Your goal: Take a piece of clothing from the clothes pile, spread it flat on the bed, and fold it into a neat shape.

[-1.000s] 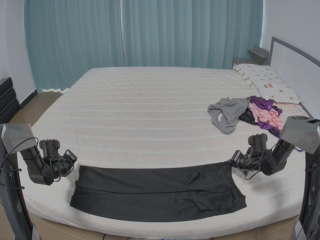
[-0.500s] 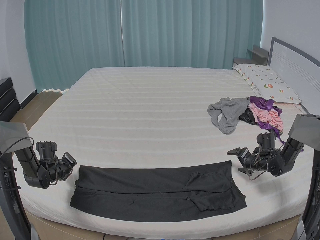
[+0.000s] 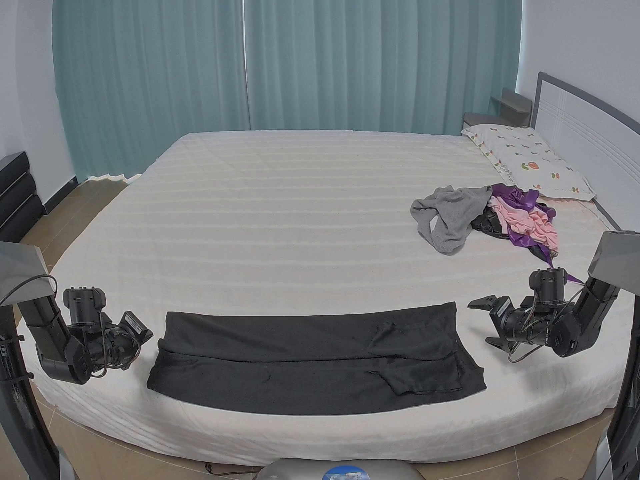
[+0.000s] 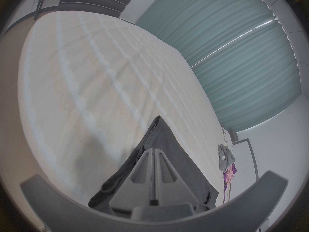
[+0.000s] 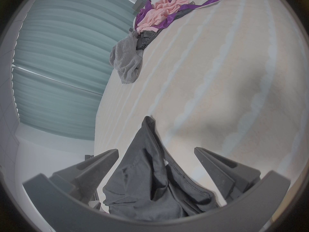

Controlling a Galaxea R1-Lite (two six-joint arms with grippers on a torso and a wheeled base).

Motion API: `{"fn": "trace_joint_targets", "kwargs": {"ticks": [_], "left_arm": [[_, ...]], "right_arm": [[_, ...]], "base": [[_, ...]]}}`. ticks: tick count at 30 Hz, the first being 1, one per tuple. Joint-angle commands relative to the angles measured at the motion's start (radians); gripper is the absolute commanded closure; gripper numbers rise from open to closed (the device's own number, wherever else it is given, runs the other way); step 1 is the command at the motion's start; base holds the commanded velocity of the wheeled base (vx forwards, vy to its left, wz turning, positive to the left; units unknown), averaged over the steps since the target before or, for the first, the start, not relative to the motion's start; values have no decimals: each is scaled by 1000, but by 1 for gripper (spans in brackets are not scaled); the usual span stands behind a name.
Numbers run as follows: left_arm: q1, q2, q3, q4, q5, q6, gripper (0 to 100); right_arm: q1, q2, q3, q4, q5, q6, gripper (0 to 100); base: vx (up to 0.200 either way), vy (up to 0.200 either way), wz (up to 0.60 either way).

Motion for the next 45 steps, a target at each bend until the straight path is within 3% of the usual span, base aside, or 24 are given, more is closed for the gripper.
{"fn": "trace_joint_targets", "kwargs": {"ticks": [1,8,9,18,22,29,30,32,45], "left_arm": [[0,-5,2,0,-1,0,100],[0,-2,2,0,-1,0,100],[0,-7,-1,-2,-1,1,0],[-3,30,-95,10,-79,125,0],[-2,76,-160,13,-143,242,0],[-34,130,-248,52,-197,291,0],[-34,162,-262,55,-195,375,0],[-28,185,-263,56,-191,457,0],[-31,193,-239,58,-189,517,0]], "right_arm": [[1,2,0,0,1,0,0],[5,2,0,0,1,0,0],[7,2,2,0,1,0,0],[10,4,4,-1,-1,0,0],[10,5,10,-1,-1,-5,0],[11,5,11,-1,-1,-8,0],[15,5,11,-1,-1,-8,0],[18,7,11,-1,-2,-9,0],[19,15,11,-3,-4,-11,0]], "base": [[0,0,0],[0,0,0],[0,0,0],[0,0,0],[0,0,0],[0,0,0],[0,0,0],[0,0,0],[0,0,0]]}}
